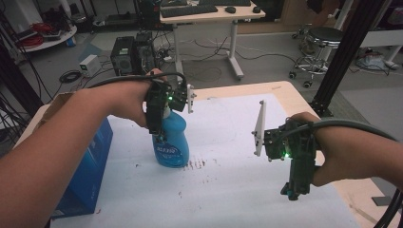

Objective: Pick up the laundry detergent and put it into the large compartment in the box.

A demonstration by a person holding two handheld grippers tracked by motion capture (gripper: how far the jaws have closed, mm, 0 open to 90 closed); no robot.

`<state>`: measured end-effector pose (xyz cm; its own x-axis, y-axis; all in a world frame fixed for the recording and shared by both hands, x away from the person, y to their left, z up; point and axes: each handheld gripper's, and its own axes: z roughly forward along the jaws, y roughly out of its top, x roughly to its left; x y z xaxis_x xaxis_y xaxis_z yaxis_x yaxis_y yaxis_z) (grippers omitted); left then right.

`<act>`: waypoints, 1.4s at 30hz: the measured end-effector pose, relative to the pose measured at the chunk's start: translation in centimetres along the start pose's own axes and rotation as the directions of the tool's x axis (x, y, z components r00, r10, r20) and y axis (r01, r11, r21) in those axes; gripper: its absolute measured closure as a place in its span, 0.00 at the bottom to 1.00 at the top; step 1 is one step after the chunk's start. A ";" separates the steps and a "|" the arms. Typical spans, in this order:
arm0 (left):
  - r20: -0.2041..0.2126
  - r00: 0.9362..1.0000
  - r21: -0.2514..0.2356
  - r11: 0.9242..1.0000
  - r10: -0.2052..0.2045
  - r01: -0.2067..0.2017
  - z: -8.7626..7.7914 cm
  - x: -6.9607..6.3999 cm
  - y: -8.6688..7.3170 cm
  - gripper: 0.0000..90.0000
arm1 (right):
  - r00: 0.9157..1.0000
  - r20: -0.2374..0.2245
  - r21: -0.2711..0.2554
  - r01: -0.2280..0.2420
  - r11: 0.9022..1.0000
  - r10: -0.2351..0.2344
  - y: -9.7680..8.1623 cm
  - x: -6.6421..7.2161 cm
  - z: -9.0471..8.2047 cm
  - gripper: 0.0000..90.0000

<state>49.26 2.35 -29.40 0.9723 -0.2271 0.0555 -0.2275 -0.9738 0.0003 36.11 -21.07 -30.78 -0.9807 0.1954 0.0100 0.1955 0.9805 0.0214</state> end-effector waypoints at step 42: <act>-0.003 0.993 0.000 0.993 -0.120 0.120 -7.2 -3.5 -1.8 0.43 | 0.999 0.022 -0.004 0.027 1.000 -0.027 0.7 1.0 -0.8 0.13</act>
<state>45.86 4.99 -22.45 0.9924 -0.1089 0.0577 -0.1095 -0.9940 0.0073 35.23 -20.24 -29.94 -0.9855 0.1692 -0.0125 0.1688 0.9853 0.0260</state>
